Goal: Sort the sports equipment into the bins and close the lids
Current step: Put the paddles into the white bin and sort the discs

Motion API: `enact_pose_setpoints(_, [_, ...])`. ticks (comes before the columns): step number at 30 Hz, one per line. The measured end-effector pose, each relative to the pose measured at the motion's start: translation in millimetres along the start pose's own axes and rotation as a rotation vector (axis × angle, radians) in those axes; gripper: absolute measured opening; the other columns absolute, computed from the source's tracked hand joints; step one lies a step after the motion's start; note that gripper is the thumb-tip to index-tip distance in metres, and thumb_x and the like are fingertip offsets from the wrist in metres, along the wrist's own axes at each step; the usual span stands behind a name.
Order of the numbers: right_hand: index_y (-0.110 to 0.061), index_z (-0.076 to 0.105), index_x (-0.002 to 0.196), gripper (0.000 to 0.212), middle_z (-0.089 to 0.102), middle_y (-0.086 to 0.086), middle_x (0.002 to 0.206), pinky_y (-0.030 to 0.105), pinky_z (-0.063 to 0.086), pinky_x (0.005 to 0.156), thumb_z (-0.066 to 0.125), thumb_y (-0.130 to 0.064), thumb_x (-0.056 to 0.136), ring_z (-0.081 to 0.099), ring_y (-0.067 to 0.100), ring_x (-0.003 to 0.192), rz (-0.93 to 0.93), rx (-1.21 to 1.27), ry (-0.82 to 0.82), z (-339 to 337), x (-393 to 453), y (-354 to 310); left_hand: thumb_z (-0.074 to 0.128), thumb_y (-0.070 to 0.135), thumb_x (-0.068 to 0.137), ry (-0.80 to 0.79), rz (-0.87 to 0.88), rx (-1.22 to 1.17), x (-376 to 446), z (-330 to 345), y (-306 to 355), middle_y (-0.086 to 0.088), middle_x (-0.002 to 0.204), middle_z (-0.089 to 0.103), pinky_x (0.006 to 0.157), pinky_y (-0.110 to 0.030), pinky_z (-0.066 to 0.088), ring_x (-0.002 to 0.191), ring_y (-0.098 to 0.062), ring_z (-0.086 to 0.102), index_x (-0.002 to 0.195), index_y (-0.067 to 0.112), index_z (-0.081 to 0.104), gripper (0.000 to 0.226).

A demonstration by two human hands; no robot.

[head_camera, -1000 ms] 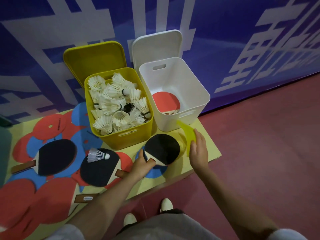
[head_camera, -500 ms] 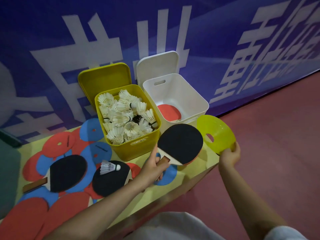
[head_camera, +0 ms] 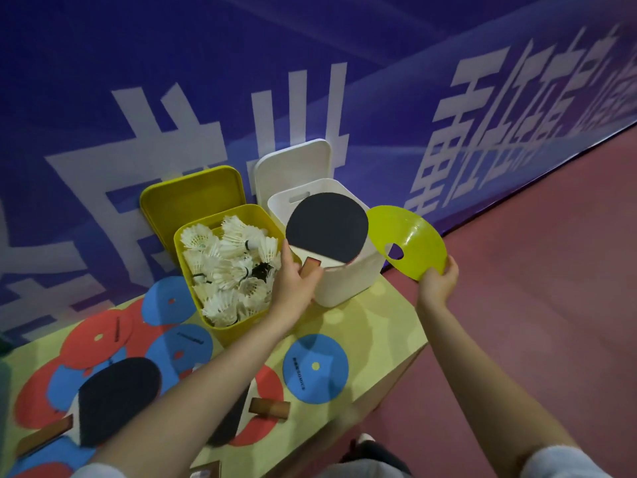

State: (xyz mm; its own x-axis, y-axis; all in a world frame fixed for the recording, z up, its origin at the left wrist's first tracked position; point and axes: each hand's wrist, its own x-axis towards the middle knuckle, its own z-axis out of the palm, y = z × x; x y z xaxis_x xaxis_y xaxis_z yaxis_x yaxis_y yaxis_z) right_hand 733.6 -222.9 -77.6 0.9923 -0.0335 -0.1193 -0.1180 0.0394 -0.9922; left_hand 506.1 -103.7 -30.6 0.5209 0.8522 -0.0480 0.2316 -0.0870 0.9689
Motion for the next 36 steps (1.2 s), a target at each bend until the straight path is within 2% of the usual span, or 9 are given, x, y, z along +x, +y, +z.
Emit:
enact_pose_setpoints(3, [-0.007, 0.043, 0.139, 0.055, 0.053, 0.011, 0.133, 0.032, 0.043, 0.098, 0.040, 0.005, 0.085, 0.053, 0.023, 0.118, -0.036, -0.014, -0.048, 18.2, 23.8, -4.3, 0.057, 0.035, 0.085, 0.037, 0.019, 0.029, 25.8, 12.3, 5.0, 0.000, 0.081, 0.061, 0.046, -0.029, 0.047, 0.056, -0.019, 0.059, 0.146, 0.050, 0.005, 0.082])
enact_pose_setpoints(7, [-0.006, 0.043, 0.138, 0.054, 0.052, 0.015, 0.136, 0.027, 0.040, 0.096, 0.040, 0.004, 0.085, 0.052, 0.027, 0.121, -0.046, -0.041, -0.083, 39.8, 69.7, -9.9, 0.054, 0.046, 0.079, 0.103, -0.023, 0.061, 66.9, 35.5, 6.1, -0.008, 0.108, 0.066, 0.070, -0.048, 0.055, 0.086, -0.038, 0.064, 0.141, 0.058, 0.003, 0.082])
enact_pose_setpoints(10, [-0.006, 0.043, 0.138, 0.054, 0.052, 0.015, 0.135, 0.026, 0.040, 0.093, 0.039, 0.006, 0.085, 0.053, 0.027, 0.119, -0.037, -0.018, -0.108, 56.4, 114.1, -13.6, 0.052, 0.044, 0.084, 0.171, -0.105, 0.118, 99.6, 58.4, 8.1, -0.011, 0.100, 0.066, 0.073, -0.047, 0.057, 0.081, -0.033, 0.065, 0.146, 0.044, -0.006, 0.085])
enact_pose_setpoints(16, [-0.004, 0.046, 0.135, 0.049, 0.054, 0.016, 0.132, 0.025, 0.037, 0.091, 0.042, 0.005, 0.087, 0.052, 0.029, 0.120, -0.056, -0.125, -0.227, 84.4, 168.7, -5.5, 0.044, 0.046, 0.093, 0.191, -0.296, 0.325, 166.7, 101.8, -14.8, -0.008, 0.110, 0.065, 0.084, -0.045, 0.056, 0.093, -0.029, 0.065, 0.149, 0.031, -0.014, 0.081])
enact_pose_setpoints(25, [-0.007, 0.047, 0.135, 0.048, 0.054, 0.012, 0.132, 0.028, 0.040, 0.096, 0.043, 0.004, 0.088, 0.052, 0.023, 0.119, -0.004, -0.132, -0.406, 122.8, 189.4, 7.4, 0.053, 0.031, 0.095, 0.271, -0.523, 0.424, 204.6, 128.1, -63.9, -0.012, 0.144, 0.039, 0.098, -0.043, 0.047, 0.121, -0.032, 0.051, 0.150, 0.024, -0.011, 0.085])
enact_pose_setpoints(27, [-0.008, 0.046, 0.136, 0.049, 0.054, 0.009, 0.131, 0.028, 0.041, 0.096, 0.042, 0.004, 0.089, 0.053, 0.020, 0.117, 0.012, -0.110, -0.446, 125.1, 185.1, 8.4, 0.051, 0.029, 0.097, 0.198, -0.543, 0.466, 204.1, 128.7, -72.6, -0.014, 0.133, 0.049, 0.086, -0.038, 0.050, 0.106, -0.031, 0.057, 0.151, 0.018, -0.010, 0.082])
enact_pose_setpoints(29, [-0.010, 0.045, 0.137, 0.048, 0.053, 0.004, 0.128, 0.025, 0.040, 0.094, 0.042, 0.003, 0.090, 0.052, 0.015, 0.114, 0.012, -0.109, -0.493, 128.5, 179.7, 5.2, 0.049, 0.025, 0.097, 0.086, -0.571, 0.486, 206.6, 127.6, -86.4, -0.015, 0.119, 0.059, 0.079, -0.040, 0.054, 0.085, -0.024, 0.060, 0.152, 0.012, -0.005, 0.079])
enact_pose_setpoints(33, [-0.012, 0.046, 0.137, 0.047, 0.053, -0.004, 0.126, 0.022, 0.039, 0.091, 0.043, 0.000, 0.092, 0.051, 0.010, 0.113, -0.053, -0.137, -0.621, 136.5, 159.4, -5.9, 0.053, 0.019, 0.093, -0.055, -0.668, 0.431, 205.0, 118.6, -89.6, -0.020, 0.139, 0.047, 0.100, -0.037, 0.045, 0.119, -0.033, 0.053, 0.148, 0.002, 0.021, 0.066])
enact_pose_setpoints(36, [-0.014, 0.046, 0.137, 0.046, 0.053, -0.006, 0.123, 0.023, 0.039, 0.090, 0.044, -0.001, 0.093, 0.051, 0.009, 0.111, -0.104, -0.166, -0.705, 143.1, 137.2, -15.7, 0.049, 0.017, 0.096, 0.060, -0.597, 0.209, 204.2, 105.1, -66.5, -0.018, 0.134, 0.051, 0.092, -0.036, 0.049, 0.107, -0.029, 0.057, 0.144, 0.008, 0.036, 0.051])
